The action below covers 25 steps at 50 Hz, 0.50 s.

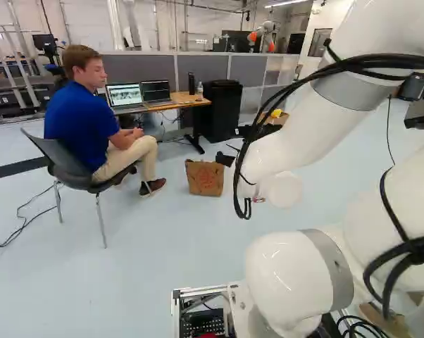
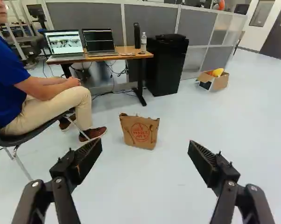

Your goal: Pick up the grocery bag from the ground

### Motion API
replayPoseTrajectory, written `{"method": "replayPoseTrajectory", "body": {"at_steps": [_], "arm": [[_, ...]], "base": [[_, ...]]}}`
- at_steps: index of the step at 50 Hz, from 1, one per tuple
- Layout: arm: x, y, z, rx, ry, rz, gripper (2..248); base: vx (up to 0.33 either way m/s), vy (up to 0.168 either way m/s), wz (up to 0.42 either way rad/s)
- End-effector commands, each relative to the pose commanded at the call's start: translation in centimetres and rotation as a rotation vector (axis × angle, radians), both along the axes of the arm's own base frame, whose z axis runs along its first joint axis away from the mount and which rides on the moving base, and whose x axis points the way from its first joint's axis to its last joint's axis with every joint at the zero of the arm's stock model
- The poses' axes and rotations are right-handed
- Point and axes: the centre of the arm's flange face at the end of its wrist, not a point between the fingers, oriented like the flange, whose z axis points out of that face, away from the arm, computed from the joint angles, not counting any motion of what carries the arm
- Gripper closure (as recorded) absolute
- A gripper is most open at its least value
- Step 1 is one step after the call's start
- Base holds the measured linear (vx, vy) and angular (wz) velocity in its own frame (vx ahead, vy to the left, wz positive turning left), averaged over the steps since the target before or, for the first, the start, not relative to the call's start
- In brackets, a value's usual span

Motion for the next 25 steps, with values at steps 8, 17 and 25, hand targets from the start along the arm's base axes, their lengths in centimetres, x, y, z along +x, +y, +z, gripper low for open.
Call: {"method": "replayPoseTrajectory", "body": {"at_steps": [8, 17, 25], "arm": [[0.00, 0.00, 0.00, 0.000, 0.000, 0.000, 3], [0.00, 0.00, 0.00, 0.000, 0.000, 0.000, 3], [0.00, 0.00, 0.00, 0.000, 0.000, 0.000, 3]], "base": [[0.193, 0.000, -0.016], [0.183, -0.001, -0.015], [0.199, -0.002, -0.015]]}}
